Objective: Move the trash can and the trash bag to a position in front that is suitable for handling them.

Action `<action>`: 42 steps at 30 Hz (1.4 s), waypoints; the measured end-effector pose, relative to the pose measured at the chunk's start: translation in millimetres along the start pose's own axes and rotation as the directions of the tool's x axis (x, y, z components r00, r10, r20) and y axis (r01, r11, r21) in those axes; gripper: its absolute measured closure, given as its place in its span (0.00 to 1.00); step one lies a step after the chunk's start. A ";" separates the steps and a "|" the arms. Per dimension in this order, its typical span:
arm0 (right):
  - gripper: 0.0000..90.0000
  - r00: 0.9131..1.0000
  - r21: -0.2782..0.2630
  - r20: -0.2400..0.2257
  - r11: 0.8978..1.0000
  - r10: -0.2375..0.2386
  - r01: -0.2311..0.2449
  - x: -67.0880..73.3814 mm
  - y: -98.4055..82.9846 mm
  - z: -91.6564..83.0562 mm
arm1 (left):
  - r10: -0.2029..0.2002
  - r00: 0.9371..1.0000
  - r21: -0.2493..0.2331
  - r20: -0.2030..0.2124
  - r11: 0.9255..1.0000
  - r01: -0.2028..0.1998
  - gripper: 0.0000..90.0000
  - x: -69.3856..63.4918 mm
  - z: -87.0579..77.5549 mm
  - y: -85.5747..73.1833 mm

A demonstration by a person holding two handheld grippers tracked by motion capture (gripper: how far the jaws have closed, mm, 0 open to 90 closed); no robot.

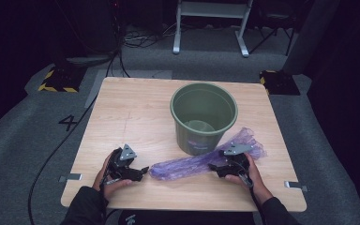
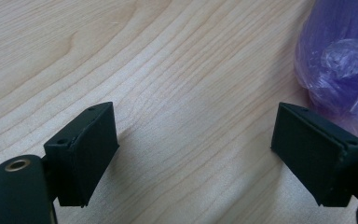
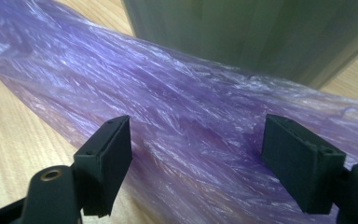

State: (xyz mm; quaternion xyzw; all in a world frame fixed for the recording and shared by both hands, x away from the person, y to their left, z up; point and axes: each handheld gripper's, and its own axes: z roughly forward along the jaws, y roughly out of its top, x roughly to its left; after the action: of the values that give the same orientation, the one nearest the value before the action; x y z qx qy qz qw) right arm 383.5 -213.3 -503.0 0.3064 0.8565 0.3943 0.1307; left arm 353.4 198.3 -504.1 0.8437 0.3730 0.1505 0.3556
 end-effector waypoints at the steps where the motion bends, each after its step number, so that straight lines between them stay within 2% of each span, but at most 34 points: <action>1: 0.27 1.000 0.000 0.000 1.000 0.000 0.000 0.0 0.0 0.0 | 0.000 1.000 0.000 0.000 1.000 0.000 0.15 0.0 0.0 0.0; 8: 0.26 1.000 0.006 -0.008 1.000 0.000 0.000 -5.6 -1.0 -1.2 | 0.003 1.000 0.004 -0.002 1.000 -0.003 0.14 -0.4 2.2 2.3; 11: 0.27 1.000 0.012 0.009 1.000 -0.013 0.013 -8.8 -2.6 -2.8 | 0.006 1.000 0.005 0.000 1.000 -0.006 0.14 -0.3 2.9 2.9; 12: 0.36 1.000 0.006 0.017 1.000 -0.008 0.008 -13.9 -4.7 -6.3 | 0.003 1.000 0.004 0.001 1.000 -0.003 0.14 -0.5 2.9 2.9; 14: 0.43 1.000 0.004 0.021 1.000 -0.003 0.003 -19.4 -7.0 -10.4 | 0.003 1.000 0.004 0.001 1.000 -0.003 0.14 -0.5 2.9 2.9; 15: 0.43 1.000 0.004 0.021 1.000 -0.003 0.003 -19.4 -7.0 -10.4 | 0.003 1.000 0.004 0.001 1.000 -0.003 0.14 -0.5 2.9 2.9; 16: 0.52 1.000 0.001 0.023 1.000 0.000 0.000 -24.2 -9.7 -14.6 | 0.005 1.000 0.005 0.000 1.000 -0.005 0.14 -0.3 2.9 2.9; 17: 0.52 1.000 0.001 0.023 1.000 0.000 0.000 -24.2 -9.7 -14.6 | 0.005 1.000 0.005 0.000 1.000 -0.005 0.14 -0.3 2.9 2.9; 18: 0.60 1.000 -0.004 0.026 1.000 0.006 -0.006 -28.4 -12.5 -18.3 | 0.005 1.000 0.005 0.000 1.000 -0.005 0.14 -0.3 2.9 2.9; 21: 0.72 0.999 -0.010 0.038 1.000 0.009 -0.009 -32.6 -15.8 -22.6 | 0.005 1.000 0.005 0.000 1.000 -0.005 0.14 -0.4 2.9 2.9; 23: 0.76 0.999 -0.012 0.038 1.000 0.010 -0.010 -33.6 -16.7 -23.8 | 0.005 1.000 0.004 0.000 1.000 -0.005 0.14 -0.4 2.9 2.9; 24: 0.84 0.999 -0.014 0.043 1.000 0.015 -0.014 -35.2 -18.3 -25.7 | 0.006 1.000 0.004 0.000 1.000 -0.006 0.14 -0.4 2.9 2.9; 26: 0.88 0.999 -0.017 0.045 1.000 0.020 -0.019 -36.9 -19.9 -27.6 | 0.006 1.000 0.005 0.000 1.000 -0.006 0.14 -0.4 2.9 2.9; 31: 0.95 0.998 -0.045 0.066 0.999 0.021 -0.018 -39.9 -21.8 -37.1 | 0.005 1.000 0.005 0.000 1.000 -0.005 0.14 -0.3 2.9 2.9; 35: 0.97 0.996 -0.069 0.076 0.997 0.035 -0.030 -43.5 -23.0 -43.9 | 0.009 1.000 0.006 -0.001 1.000 -0.009 0.14 -0.1 2.9 3.1; 38: 0.98 0.995 -0.109 0.085 0.993 0.056 -0.047 -47.8 -25.2 -51.9 | 0.006 1.000 0.005 0.000 1.000 -0.006 0.14 -0.3 2.9 3.0; 42: 0.98 0.994 -0.136 0.102 0.990 0.048 -0.034 -50.0 -25.8 -58.2 | 0.006 1.000 0.005 0.000 1.000 -0.006 0.14 -0.4 2.8 2.9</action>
State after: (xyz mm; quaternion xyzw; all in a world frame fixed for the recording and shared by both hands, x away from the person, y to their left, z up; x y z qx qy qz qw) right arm 384.4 -292.3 -485.2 0.3349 0.8136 0.4368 0.1874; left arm 356.2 195.3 -504.0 0.8456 0.3708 0.1508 0.3532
